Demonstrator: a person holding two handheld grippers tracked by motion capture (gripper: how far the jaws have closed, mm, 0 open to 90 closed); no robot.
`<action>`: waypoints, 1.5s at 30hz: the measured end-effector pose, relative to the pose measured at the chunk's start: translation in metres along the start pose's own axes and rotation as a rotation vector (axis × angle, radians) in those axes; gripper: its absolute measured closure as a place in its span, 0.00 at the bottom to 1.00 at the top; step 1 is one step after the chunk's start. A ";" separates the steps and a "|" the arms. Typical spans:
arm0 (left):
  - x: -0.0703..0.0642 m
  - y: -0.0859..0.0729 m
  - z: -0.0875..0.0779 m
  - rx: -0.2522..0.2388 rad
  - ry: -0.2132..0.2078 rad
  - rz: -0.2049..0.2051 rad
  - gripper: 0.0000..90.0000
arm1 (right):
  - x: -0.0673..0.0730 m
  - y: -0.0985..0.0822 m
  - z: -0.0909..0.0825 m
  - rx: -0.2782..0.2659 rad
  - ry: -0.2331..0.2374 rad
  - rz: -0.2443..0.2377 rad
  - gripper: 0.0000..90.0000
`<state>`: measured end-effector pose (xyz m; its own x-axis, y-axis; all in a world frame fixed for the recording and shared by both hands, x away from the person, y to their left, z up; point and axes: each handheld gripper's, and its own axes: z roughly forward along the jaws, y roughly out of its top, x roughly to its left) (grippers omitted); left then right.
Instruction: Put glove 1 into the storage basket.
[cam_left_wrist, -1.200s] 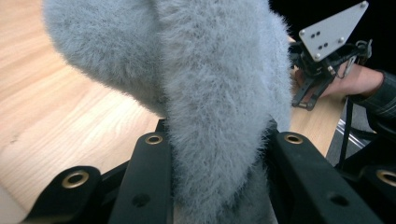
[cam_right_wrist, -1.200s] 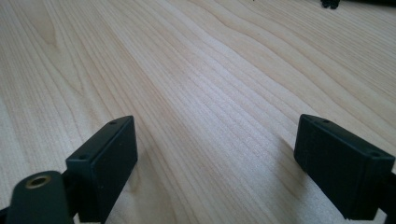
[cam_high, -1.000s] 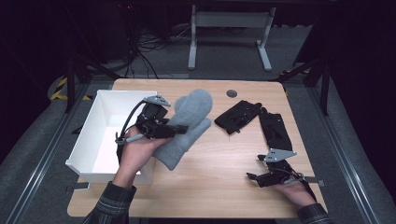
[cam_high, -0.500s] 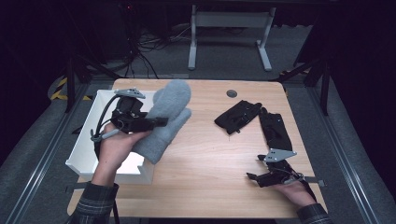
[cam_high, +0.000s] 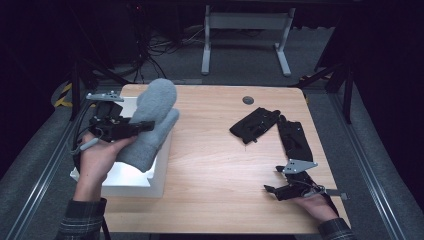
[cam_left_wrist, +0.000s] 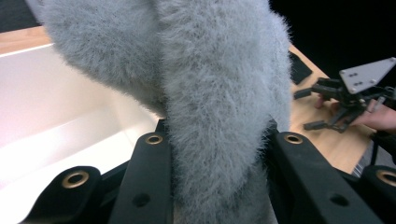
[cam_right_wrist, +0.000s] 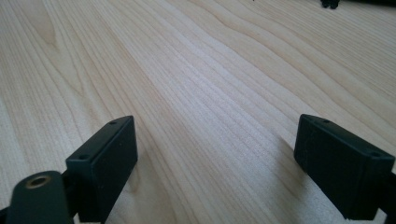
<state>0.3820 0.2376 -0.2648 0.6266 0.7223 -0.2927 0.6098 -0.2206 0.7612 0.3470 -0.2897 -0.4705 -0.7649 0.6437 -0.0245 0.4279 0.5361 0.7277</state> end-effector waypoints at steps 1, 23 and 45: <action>0.004 -0.002 -0.001 0.000 0.002 -0.009 0.78 | 0.000 0.000 0.000 0.000 0.000 0.000 0.16; 0.067 -0.056 0.029 0.096 0.148 -0.160 0.77 | 0.000 0.000 0.000 0.000 0.000 0.000 0.16; 0.112 -0.085 0.080 0.226 0.199 -0.269 0.76 | 0.000 0.000 0.000 0.000 0.000 0.000 0.16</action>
<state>0.4391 0.2849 -0.4082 0.3372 0.8817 -0.3299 0.8445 -0.1284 0.5200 0.3470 -0.2897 -0.4705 -0.7652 0.6433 -0.0246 0.4276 0.5365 0.7276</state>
